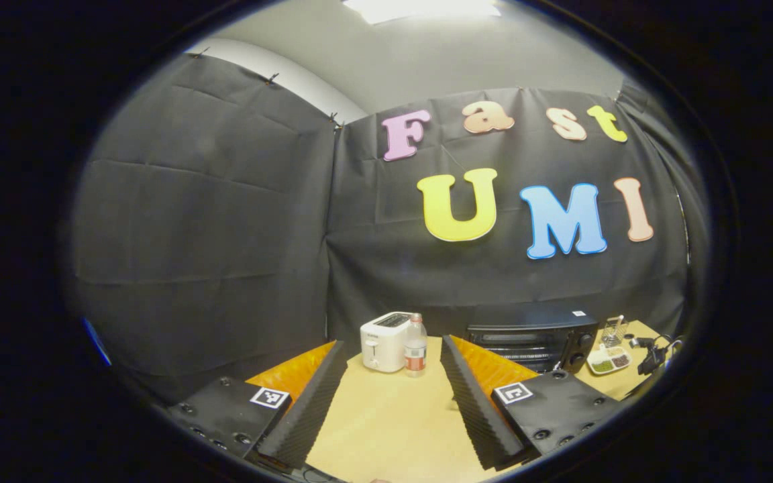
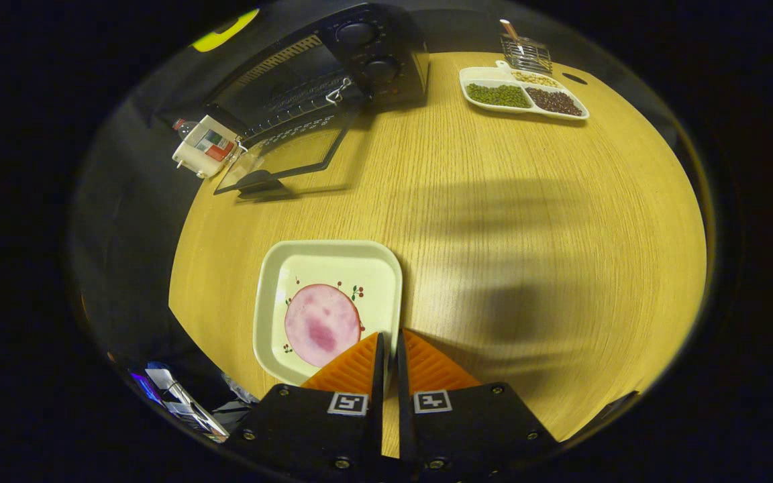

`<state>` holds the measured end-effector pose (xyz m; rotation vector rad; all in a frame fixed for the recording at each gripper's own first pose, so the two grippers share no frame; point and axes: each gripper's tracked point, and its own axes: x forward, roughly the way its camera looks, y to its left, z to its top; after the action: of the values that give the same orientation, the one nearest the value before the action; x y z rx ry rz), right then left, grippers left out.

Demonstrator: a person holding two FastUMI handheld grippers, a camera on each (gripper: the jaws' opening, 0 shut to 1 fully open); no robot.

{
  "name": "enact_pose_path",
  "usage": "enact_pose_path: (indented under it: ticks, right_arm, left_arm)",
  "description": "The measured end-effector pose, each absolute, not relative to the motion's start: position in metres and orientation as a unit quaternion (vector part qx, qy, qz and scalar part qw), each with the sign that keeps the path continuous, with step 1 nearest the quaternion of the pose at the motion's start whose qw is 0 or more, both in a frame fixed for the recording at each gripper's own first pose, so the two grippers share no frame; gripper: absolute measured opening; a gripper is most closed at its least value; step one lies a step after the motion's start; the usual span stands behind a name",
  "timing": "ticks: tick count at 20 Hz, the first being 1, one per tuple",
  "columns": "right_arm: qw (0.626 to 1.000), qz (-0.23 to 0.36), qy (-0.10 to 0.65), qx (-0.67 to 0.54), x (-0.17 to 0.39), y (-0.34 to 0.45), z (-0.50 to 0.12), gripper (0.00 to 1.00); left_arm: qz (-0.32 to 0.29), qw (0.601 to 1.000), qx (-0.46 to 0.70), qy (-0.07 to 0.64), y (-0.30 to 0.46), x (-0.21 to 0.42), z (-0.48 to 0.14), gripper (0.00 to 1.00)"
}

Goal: Open the electric oven with the left hand, put the food in, and close the electric oven.

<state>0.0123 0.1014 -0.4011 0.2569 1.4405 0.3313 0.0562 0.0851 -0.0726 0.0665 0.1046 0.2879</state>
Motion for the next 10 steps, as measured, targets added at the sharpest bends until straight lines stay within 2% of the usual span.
enact_pose_path:
  ticks: [1,5,10]
  right_arm:
    - [0.725,0.149,0.662,0.119,0.013,0.102,-0.399,0.03]
    - [0.709,0.160,0.673,0.137,0.013,0.102,-0.399,0.01]
    - [0.669,0.144,0.680,0.263,0.004,0.111,-0.396,0.01]
  left_arm:
    - [0.143,0.988,0.033,0.053,0.086,0.057,-0.074,1.00]
    - [0.143,0.988,0.025,0.054,0.087,0.056,-0.076,1.00]
    - [0.146,0.988,0.021,0.053,0.095,0.054,-0.077,1.00]
